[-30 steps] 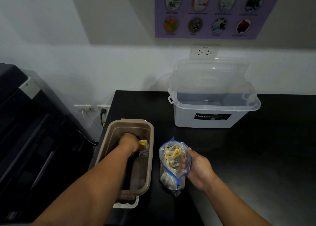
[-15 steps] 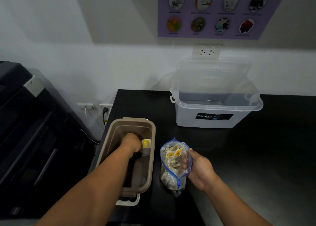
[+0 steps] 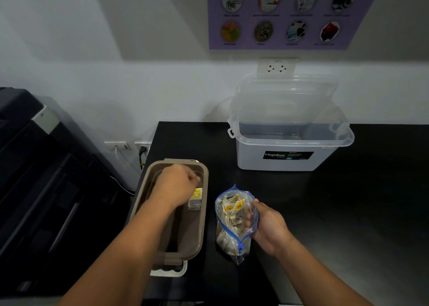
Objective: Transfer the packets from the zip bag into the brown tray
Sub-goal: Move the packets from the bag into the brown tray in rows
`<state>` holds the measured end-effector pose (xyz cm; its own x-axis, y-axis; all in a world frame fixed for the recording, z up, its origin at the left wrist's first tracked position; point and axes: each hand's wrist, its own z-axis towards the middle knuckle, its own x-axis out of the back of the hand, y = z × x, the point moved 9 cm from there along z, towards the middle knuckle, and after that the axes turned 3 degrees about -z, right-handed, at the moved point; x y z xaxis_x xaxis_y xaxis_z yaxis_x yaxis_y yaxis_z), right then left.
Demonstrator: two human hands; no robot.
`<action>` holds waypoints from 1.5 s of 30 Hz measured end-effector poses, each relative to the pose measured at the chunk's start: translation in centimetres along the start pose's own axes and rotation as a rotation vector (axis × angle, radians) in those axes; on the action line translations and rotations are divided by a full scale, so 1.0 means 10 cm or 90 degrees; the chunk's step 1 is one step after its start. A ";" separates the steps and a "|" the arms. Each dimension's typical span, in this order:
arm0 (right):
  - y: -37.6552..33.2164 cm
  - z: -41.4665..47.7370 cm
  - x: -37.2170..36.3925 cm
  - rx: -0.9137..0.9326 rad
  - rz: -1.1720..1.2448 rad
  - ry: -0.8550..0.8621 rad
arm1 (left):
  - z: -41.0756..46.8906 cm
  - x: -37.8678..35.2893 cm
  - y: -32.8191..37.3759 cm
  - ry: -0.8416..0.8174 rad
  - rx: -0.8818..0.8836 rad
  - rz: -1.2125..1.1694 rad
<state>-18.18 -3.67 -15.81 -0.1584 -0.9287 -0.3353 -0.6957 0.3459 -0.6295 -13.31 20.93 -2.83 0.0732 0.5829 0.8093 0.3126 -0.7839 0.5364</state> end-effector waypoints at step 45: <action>0.01 0.06 -0.15 0.031 -0.018 0.036 | 0.24 -0.70 -0.85 -0.086 0.317 -0.500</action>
<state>-17.54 -2.16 -15.77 -0.1789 -0.9439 -0.2775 -0.6662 0.3238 -0.6718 -14.22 23.98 -13.64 -0.2310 0.9507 0.2070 0.6858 0.0082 0.7277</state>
